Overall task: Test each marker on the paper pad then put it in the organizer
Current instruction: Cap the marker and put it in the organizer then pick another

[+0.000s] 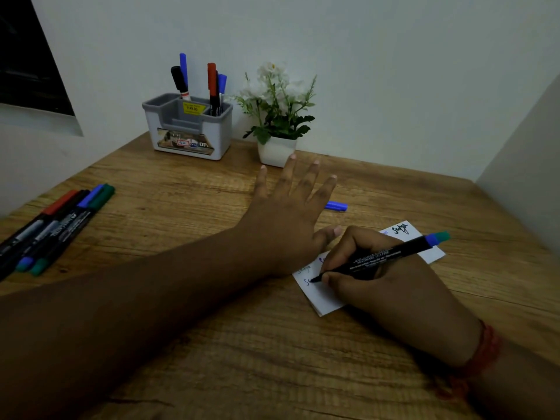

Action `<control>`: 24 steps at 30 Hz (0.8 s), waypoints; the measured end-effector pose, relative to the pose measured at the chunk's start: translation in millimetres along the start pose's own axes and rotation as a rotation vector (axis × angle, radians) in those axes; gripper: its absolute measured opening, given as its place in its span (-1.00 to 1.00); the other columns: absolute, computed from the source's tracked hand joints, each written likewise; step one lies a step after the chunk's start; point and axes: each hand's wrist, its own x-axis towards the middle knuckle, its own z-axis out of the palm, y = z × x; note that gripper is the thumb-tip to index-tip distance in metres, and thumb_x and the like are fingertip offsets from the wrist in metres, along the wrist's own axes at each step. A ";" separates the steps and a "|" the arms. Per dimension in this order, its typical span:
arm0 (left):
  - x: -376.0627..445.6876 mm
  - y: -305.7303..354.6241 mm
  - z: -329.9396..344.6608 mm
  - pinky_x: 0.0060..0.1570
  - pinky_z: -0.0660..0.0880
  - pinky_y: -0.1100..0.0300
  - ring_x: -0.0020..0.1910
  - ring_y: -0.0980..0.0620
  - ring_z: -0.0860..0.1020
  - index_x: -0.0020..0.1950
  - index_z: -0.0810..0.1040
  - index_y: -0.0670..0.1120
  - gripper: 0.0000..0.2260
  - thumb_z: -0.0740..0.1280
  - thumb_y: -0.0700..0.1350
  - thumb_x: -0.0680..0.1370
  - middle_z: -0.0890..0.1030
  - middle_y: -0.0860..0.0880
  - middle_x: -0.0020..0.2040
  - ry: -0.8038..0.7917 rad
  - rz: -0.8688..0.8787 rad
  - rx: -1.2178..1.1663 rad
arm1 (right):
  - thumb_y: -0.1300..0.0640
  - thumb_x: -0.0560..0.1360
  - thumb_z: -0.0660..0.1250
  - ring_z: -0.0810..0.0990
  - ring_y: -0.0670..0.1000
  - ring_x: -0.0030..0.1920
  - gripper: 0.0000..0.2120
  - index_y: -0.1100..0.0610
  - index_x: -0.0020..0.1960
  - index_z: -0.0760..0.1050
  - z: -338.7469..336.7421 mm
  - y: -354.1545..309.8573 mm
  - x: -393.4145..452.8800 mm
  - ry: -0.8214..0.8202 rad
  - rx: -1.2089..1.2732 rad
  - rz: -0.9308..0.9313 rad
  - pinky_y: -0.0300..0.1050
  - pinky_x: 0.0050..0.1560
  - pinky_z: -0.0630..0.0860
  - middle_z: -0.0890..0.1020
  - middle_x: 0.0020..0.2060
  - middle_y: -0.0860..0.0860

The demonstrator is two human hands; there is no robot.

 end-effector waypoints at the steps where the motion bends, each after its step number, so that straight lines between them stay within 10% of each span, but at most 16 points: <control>1: 0.0 0.1 0.2 0.44 -0.20 -0.38 0.56 -0.16 -0.34 0.59 -0.26 0.09 -0.24 -0.37 0.37 0.42 -0.26 -0.04 0.61 0.001 0.000 0.002 | 0.35 0.42 0.46 0.63 -0.31 -0.14 -0.88 0.19 -0.22 0.59 0.1 0.3 0.1 0.003 0.003 0.002 -0.50 -0.22 0.46 0.68 -0.20 -0.27; 24: 0.1 0.3 -0.8 0.43 -0.19 -0.39 0.55 -0.16 -0.36 0.57 -0.29 0.11 -0.26 -0.34 0.37 0.43 -0.27 -0.04 0.61 -0.013 0.008 0.019 | 0.34 0.43 0.45 0.62 -0.32 -0.14 -0.89 0.18 -0.21 0.57 -0.6 2.5 0.3 0.050 -0.019 0.013 -0.47 -0.22 0.47 0.67 -0.22 -0.29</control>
